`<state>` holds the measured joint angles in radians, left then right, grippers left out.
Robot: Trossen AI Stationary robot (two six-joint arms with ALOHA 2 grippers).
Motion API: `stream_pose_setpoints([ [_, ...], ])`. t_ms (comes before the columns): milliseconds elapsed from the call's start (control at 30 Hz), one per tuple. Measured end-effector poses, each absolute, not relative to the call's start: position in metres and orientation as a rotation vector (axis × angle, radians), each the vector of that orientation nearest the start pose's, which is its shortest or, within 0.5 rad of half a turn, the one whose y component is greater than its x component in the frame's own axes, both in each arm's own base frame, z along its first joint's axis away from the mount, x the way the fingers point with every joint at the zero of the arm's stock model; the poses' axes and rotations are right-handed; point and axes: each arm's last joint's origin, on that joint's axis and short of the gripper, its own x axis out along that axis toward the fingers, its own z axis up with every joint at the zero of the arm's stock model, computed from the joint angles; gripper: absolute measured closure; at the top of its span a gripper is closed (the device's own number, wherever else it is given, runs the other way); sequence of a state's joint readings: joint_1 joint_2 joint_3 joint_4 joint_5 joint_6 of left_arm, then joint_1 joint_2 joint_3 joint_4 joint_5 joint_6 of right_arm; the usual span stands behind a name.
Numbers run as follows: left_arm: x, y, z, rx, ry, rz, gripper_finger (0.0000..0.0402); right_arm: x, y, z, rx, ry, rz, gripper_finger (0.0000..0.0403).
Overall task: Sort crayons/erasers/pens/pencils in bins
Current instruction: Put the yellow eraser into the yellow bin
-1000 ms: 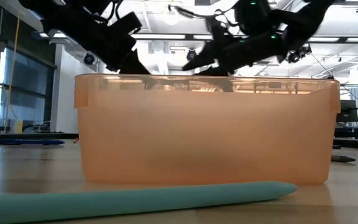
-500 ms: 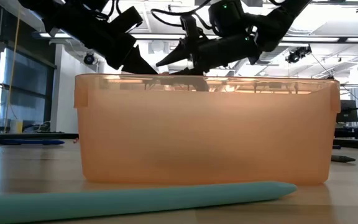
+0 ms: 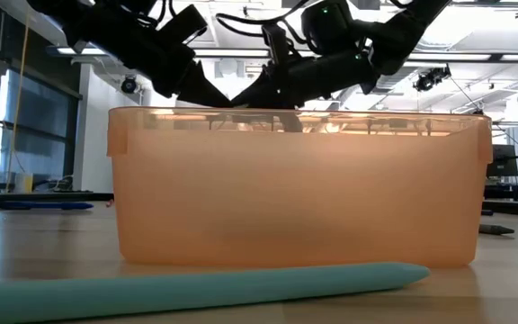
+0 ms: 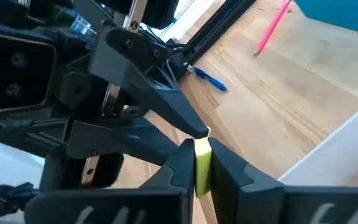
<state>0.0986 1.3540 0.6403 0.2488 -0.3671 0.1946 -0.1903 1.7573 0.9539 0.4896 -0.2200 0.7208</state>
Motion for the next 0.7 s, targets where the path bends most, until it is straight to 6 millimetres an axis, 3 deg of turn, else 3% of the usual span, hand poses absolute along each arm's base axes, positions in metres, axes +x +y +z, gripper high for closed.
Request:
stream_pose_setpoints([
  [300, 0.26, 0.049, 0.202, 0.235, 0.544, 0.436, 0.0246, 0.361, -0.076, 0.197, 0.691, 0.359, -0.122, 0.0392],
  [533, 0.242, 0.064, 0.196, 0.124, 0.397, 0.447, 0.0246, 0.349, -0.092, 0.206, 0.606, 0.383, -0.166, 0.0391],
  [700, 0.225, 0.073, 0.19, 0.074, 0.296, 0.478, 0.0258, 0.323, -0.109, 0.226, 0.496, 0.439, -0.293, 0.0391],
])
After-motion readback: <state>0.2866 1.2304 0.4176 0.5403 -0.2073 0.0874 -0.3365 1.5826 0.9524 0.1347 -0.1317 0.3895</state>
